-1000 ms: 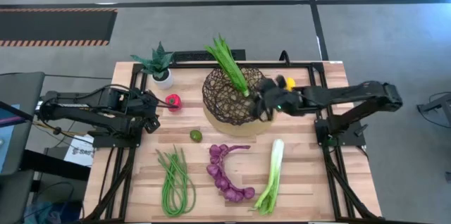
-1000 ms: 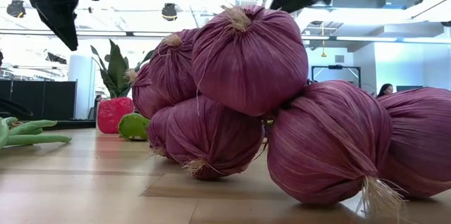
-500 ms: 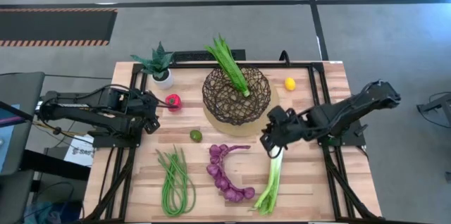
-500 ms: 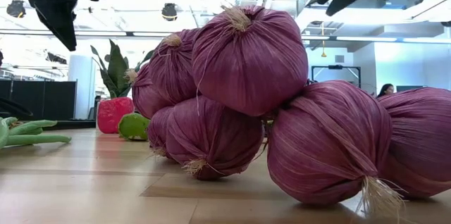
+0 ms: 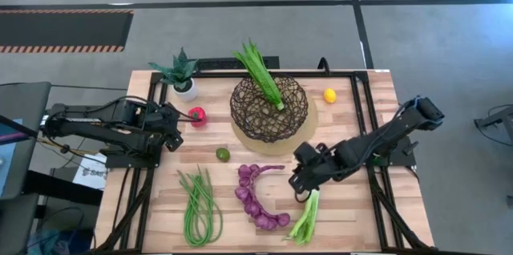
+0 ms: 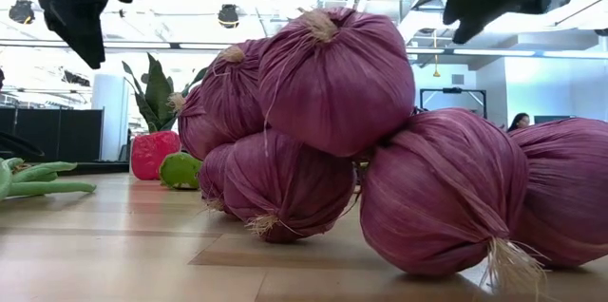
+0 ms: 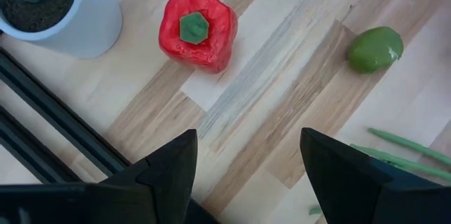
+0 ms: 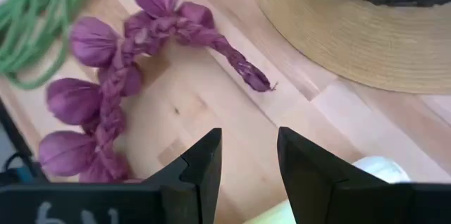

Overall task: Build produce basket
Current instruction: Put the celery into the basket

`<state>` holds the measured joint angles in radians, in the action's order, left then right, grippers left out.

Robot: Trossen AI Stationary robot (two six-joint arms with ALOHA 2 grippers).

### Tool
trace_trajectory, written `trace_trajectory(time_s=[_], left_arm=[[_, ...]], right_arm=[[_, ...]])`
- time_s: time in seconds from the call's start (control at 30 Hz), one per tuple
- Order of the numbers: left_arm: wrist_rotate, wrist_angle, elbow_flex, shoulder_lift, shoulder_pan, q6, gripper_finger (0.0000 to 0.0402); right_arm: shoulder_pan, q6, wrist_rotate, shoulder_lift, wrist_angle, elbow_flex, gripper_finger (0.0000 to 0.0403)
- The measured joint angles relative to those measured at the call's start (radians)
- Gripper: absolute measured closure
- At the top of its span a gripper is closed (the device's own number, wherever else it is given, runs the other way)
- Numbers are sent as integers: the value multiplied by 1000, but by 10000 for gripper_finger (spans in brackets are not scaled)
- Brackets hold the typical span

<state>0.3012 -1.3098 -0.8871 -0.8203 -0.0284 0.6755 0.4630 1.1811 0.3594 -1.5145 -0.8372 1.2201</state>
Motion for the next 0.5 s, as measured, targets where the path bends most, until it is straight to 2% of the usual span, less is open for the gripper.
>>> trace_trajectory(time_s=[0.23,0.5], left_arm=[[0,-1,0,0,0,-8,163],[0,-2,0,1,0,-9,163]], right_arm=[[-6,-17,-54,-52,85,0,247],[-28,-156,-85,-100,270,2,248]])
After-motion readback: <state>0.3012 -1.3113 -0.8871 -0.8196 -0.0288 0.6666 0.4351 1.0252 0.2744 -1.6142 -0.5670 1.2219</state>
